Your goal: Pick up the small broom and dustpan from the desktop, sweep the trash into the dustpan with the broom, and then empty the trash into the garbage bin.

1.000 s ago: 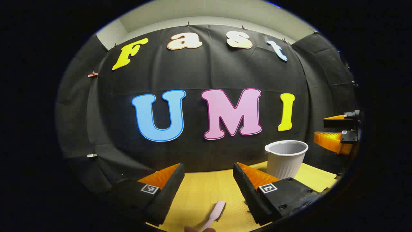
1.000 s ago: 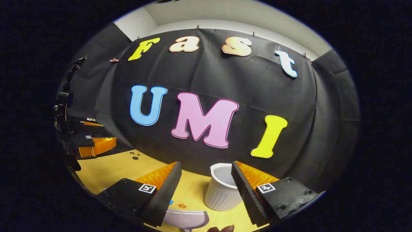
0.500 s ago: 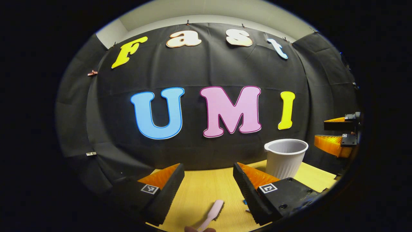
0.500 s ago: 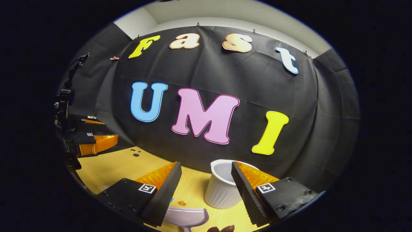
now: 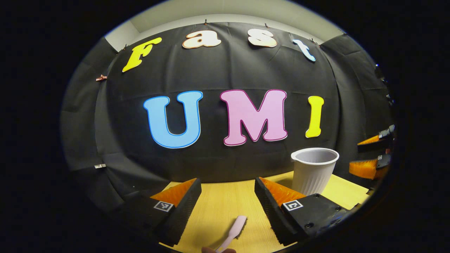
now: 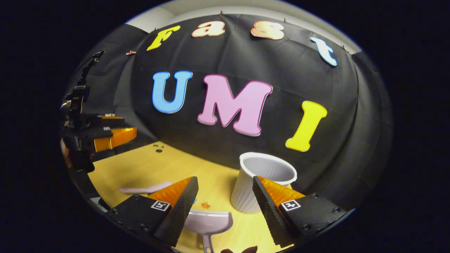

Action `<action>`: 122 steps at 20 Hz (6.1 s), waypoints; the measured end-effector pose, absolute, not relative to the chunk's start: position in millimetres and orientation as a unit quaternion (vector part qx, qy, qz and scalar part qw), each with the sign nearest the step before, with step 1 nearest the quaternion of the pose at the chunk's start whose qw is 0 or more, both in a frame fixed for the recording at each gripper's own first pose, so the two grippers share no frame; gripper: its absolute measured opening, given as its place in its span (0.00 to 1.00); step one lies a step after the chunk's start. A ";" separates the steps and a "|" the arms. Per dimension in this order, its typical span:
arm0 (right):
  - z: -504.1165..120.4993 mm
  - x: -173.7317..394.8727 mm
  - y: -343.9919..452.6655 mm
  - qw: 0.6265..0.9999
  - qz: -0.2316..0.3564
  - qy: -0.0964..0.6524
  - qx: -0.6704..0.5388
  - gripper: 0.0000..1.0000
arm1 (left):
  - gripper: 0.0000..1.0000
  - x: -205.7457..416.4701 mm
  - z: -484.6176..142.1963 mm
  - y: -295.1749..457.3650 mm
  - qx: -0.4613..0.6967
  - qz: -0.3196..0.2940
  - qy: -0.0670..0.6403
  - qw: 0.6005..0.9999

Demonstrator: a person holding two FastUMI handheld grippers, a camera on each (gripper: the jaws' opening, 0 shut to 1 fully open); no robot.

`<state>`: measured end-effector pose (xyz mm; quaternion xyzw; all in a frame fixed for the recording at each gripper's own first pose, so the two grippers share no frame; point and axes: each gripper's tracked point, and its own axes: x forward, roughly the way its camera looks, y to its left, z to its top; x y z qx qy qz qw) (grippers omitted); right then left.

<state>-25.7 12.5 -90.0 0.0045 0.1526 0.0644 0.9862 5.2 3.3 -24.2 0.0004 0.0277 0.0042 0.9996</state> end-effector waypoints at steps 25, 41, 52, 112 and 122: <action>-398.1 -80.8 62.0 0.818 0.128 0.561 0.018 0.69 | 0.97 -19.3 -53.1 15.3 0.022 0.032 0.068 0.997; -409.8 -68.2 74.1 0.797 0.123 0.589 0.048 0.37 | 0.97 -15.7 -70.4 12.3 0.017 0.018 0.089 0.996; -361.3 -106.3 48.6 0.825 0.139 0.546 0.033 0.36 | 0.92 6.9 -179.1 -2.8 0.051 -0.067 0.246 0.965; -383.0 -99.6 1.4 0.735 0.243 0.631 -0.049 0.35 | 0.25 76.4 -336.6 -183.4 0.068 -0.346 0.521 0.777; -391.5 -98.3 -7.1 0.740 0.254 0.620 -0.065 0.36 | 0.28 36.4 -316.1 -222.4 -0.009 -0.416 0.561 0.715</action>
